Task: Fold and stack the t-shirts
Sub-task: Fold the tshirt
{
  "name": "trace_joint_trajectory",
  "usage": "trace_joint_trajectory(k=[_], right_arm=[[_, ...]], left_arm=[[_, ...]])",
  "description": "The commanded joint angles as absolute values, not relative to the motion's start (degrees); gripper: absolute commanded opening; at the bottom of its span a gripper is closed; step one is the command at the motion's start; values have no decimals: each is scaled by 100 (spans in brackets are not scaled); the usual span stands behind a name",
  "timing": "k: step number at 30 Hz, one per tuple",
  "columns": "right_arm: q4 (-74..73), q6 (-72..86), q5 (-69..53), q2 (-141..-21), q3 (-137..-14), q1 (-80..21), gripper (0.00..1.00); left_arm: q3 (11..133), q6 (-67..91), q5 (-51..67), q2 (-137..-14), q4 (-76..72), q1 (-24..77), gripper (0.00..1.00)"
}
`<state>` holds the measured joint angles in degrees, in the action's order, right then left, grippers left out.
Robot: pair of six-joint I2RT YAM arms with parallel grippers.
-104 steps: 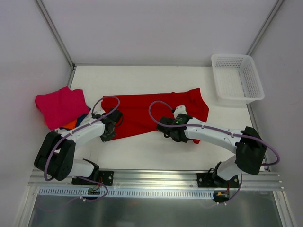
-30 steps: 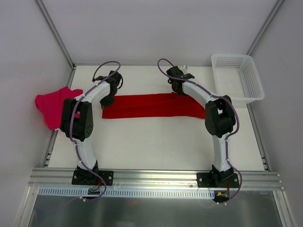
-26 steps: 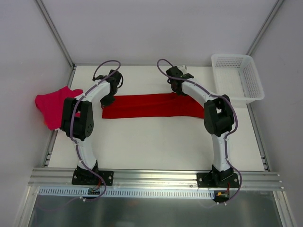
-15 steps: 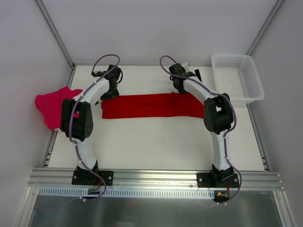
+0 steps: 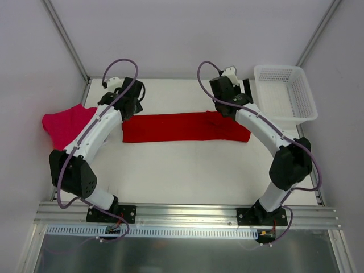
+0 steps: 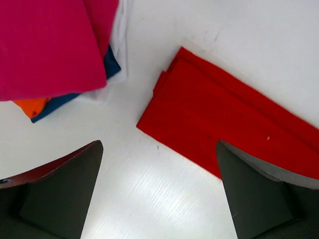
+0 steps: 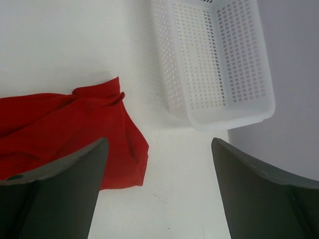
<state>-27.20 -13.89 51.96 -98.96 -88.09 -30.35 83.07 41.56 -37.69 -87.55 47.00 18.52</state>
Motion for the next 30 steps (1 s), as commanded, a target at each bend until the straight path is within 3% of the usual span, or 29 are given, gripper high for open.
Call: trace_joint_trajectory(k=[1, 7, 8, 10, 11, 13, 14, 30], right_arm=[[-2882, -1038, 5046, -9397, -8500, -3181, 86], [-3593, -510, 4483, -9465, -8323, -3270, 59], [-3638, -449, 4317, -9562, -8297, -3287, 31], [-3656, -247, 4175, -9624, -8122, -3287, 7], [-3630, -185, 4070, -9694, -8060, -3287, 0], [-3647, -36, 4052, -9756, -7946, -3287, 0], [-3665, -18, 4034, -9834, -7919, -3278, 1], [-4087, 422, 2646, -11241, -8569, -2892, 0]], left_arm=[[7964, 4359, -3517, -8824, 4834, 2135, 96], [7954, 4359, -3340, -9395, 4816, 2364, 85], [7972, 4359, -3314, -9500, 4808, 2373, 80], [8076, 4342, -3270, -9808, 4808, 2382, 72], [8121, 4316, -3217, -10009, 4808, 2382, 54], [8243, 4289, -3182, -10177, 4816, 2382, 25], [8279, 4280, -3156, -10326, 4825, 2382, 0], [8411, 4166, -2980, -11381, 4825, 2382, 0]])
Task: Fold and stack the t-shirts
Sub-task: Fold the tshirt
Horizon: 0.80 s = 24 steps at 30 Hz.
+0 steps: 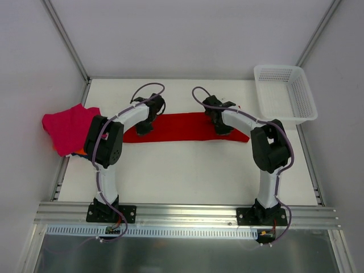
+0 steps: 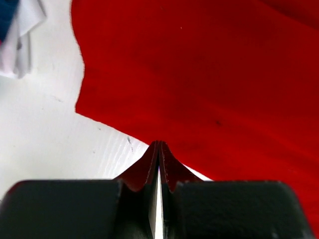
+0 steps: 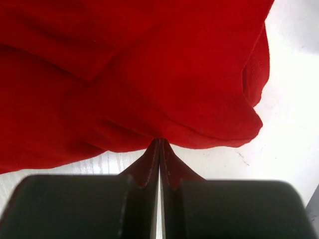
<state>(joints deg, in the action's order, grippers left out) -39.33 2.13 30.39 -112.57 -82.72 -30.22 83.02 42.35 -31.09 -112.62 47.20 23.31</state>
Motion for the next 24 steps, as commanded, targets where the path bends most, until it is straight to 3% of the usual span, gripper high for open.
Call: trace_joint_trajectory(k=[1, 24], right_arm=[[-4087, 413, 2619, -11276, -8587, -2839, 1], [-4263, 281, 2224, -12234, -9518, -2294, 0]], left_arm=[[8394, 4175, -2936, -11451, 4825, 2382, 0], [6997, 4711, -2848, -10864, 4816, 2601, 0]])
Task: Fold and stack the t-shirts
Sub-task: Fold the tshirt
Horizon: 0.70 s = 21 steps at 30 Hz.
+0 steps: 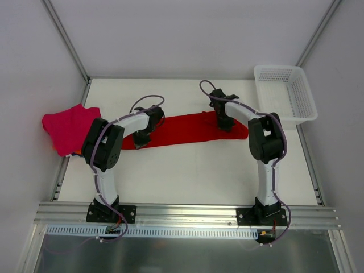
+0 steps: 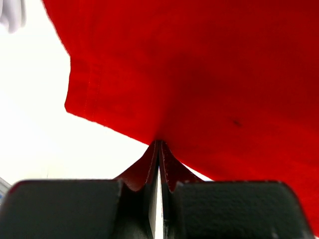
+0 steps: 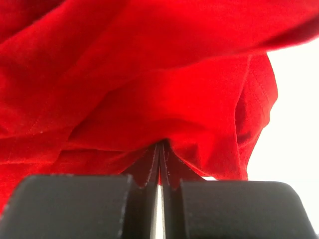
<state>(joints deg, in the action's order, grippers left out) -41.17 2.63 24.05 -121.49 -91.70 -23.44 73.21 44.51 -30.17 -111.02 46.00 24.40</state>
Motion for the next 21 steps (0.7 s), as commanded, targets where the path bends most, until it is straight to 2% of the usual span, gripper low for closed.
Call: trace_joint_trajectory(k=[1, 12, 21], right_arm=[[-4263, 273, 2232, -12260, -9571, -2294, 1], [-4834, 53, 2320, -12955, -10968, -2057, 1], [-4939, -307, 2285, -13429, -11645, -1960, 0]], left_arm=[[6866, 4763, -2830, -10828, 4816, 2645, 0], [5599, 5949, -2312, -10029, 4825, 4085, 0], [5352, 7556, -1557, -10124, 4843, 6247, 0]])
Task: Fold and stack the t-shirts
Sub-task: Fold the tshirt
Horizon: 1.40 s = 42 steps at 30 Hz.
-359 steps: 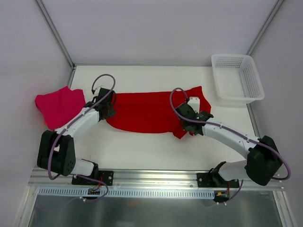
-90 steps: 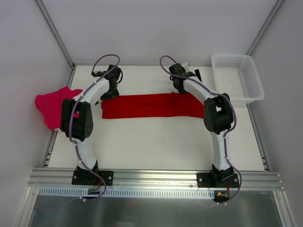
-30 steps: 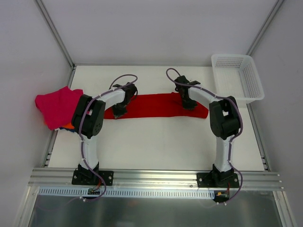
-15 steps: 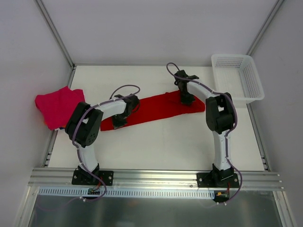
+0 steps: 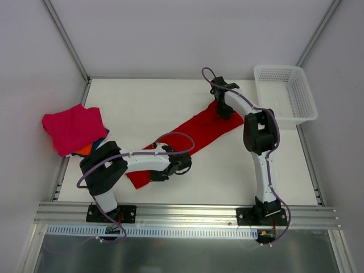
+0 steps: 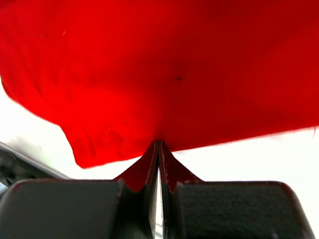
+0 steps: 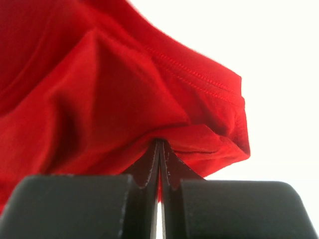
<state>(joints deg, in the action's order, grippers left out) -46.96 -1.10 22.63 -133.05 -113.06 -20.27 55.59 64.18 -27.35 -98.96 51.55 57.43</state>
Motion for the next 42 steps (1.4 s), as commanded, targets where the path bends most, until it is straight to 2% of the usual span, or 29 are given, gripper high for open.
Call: trace_joint_trajectory(k=[1, 11, 20, 33, 40, 42], right_arm=[[-4948, -334, 2276, -13473, -11706, -1951, 1], [-4948, -633, 2013, -13860, -12410, -1732, 1], [-4957, -782, 1714, -13799, -12463, -1573, 1], [-4992, -826, -245, -14615, -13323, -1468, 1], [-4624, -563, -1703, -14845, -13676, -1362, 8], [-4439, -501, -1662, -14784, -13606, -1354, 9]], left_arm=[[5448, 7654, -1521, -10177, 4843, 6414, 0], [6994, 8402, -1195, -11380, 5018, 7900, 0], [8840, 8130, -1520, -12111, 5177, 8367, 0], [9641, 7700, -1968, -12296, 5168, 8499, 0], [9958, 7427, -2328, -12358, 5177, 8499, 0], [9932, 7383, -2504, -12279, 5177, 8499, 0]])
